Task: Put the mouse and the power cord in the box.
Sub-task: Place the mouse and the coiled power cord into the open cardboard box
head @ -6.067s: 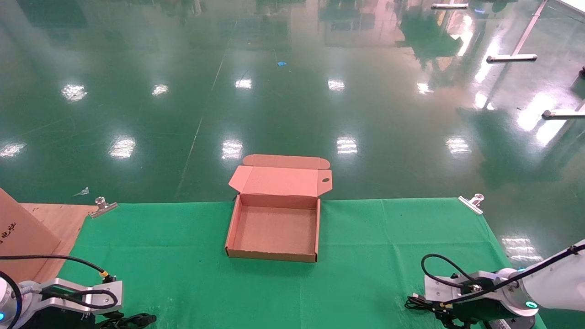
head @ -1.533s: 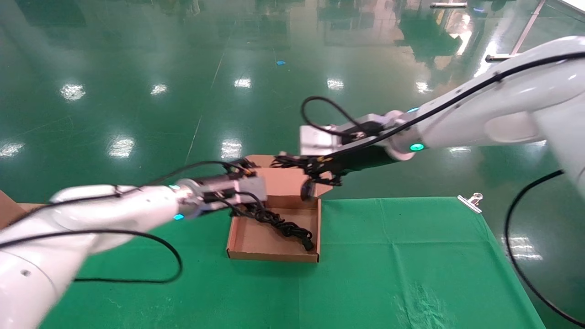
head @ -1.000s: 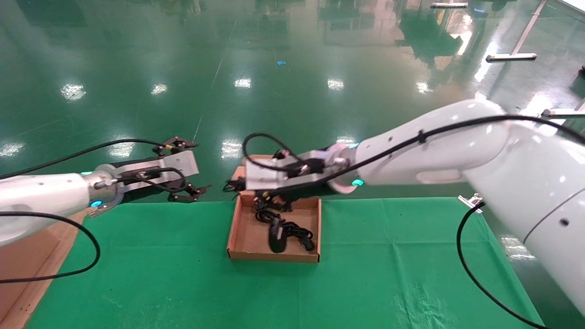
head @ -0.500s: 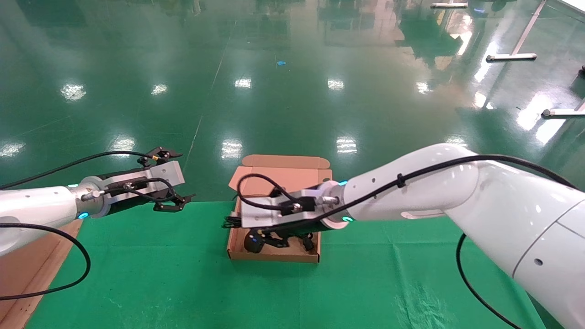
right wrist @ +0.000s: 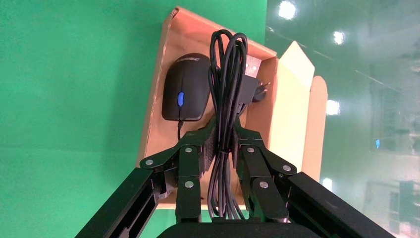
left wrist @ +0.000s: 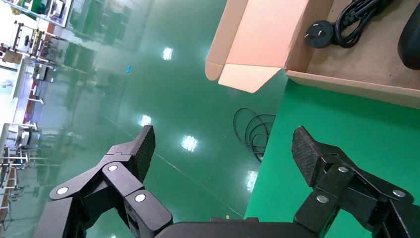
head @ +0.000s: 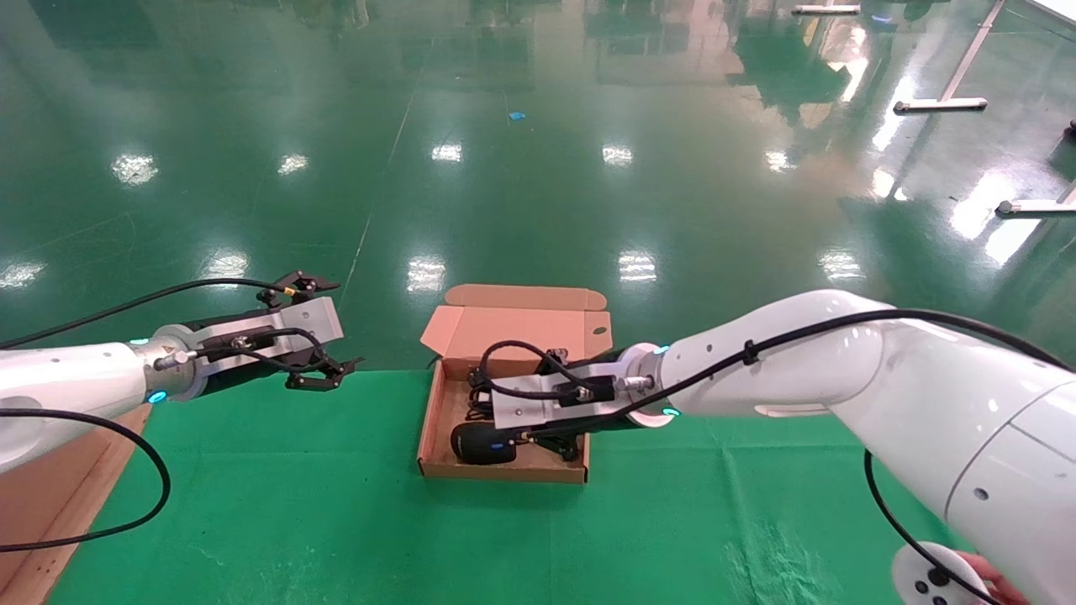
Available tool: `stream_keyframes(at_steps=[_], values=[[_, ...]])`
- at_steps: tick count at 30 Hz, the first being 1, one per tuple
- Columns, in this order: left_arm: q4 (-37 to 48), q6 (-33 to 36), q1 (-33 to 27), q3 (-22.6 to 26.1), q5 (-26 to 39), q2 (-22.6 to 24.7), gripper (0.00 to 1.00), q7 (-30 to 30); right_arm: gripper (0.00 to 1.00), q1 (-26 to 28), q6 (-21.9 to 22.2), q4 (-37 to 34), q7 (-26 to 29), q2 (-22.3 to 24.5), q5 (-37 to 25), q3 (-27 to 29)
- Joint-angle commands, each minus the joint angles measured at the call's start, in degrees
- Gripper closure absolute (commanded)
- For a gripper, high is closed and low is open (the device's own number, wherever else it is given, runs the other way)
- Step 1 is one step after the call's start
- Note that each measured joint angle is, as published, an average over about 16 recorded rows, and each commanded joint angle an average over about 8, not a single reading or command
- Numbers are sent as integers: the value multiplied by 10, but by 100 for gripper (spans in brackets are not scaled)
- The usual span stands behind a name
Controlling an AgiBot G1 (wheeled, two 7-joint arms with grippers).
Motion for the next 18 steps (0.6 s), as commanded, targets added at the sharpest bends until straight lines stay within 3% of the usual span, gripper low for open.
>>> stream_keyframes(at_steps=[1, 8, 9, 18], values=[[2, 1, -1, 0, -1, 1, 0, 2, 96, -3, 5, -3, -5, 0, 2, -4], [6, 2, -1, -1, -2, 1, 0, 5, 9, -11, 13, -13, -1, 0, 17, -7], [7, 2, -1, -1, -2, 1, 0, 5, 1, -11, 14, -13, -1, 0, 18, -7], [7, 2, -1, -2, -2, 1, 0, 5, 0, -13, 14, -14, -1, 0, 18, -6]])
